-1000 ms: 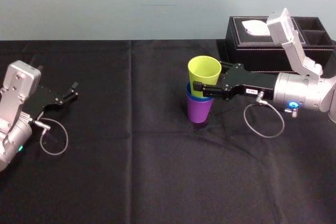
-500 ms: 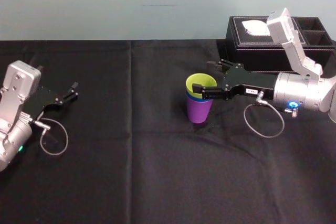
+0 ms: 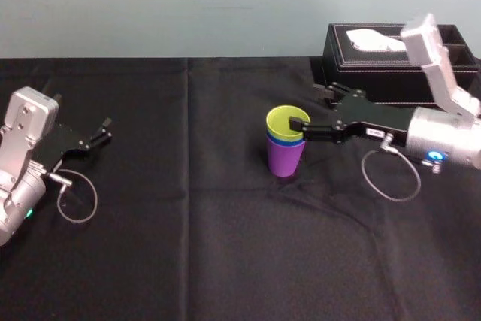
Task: Stack the three plastic cups sequentially using one hand.
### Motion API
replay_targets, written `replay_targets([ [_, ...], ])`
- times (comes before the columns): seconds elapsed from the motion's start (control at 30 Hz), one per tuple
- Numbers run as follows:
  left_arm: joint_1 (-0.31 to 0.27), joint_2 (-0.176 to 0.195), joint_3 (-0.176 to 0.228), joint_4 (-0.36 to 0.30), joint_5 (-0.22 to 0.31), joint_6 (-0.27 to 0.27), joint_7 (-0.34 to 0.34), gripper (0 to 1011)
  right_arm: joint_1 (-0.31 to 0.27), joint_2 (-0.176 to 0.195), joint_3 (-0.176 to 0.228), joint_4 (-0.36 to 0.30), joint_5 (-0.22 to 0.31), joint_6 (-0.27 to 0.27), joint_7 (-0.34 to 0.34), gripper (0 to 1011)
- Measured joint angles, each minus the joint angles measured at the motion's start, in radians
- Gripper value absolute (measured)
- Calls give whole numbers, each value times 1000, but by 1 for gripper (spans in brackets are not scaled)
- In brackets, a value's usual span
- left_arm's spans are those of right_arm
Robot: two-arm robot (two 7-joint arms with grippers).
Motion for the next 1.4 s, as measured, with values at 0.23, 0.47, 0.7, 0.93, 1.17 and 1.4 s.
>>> replay_targets([
  [0.23, 0, 0, 0, 0, 0, 0, 0, 1011, -136, 77, 84, -129, 12, -41, -100, 1003],
  [0.47, 0, 0, 0, 0, 0, 0, 0, 1011, -290, 133, 175, -239, -16, -86, -255, 1002],
  [0.7, 0, 0, 0, 0, 0, 0, 0, 1011, -364, 142, 222, -259, -30, -101, -322, 1003],
  [0.93, 0, 0, 0, 0, 0, 0, 0, 1011, -395, 124, 244, -218, -27, -108, -325, 1003],
  [1.17, 0, 0, 0, 0, 0, 0, 0, 1011, -399, 102, 249, -183, -27, -108, -307, 1003],
  [1.4, 0, 0, 0, 0, 0, 0, 0, 1011, -398, 104, 248, -185, -27, -108, -307, 1003],
])
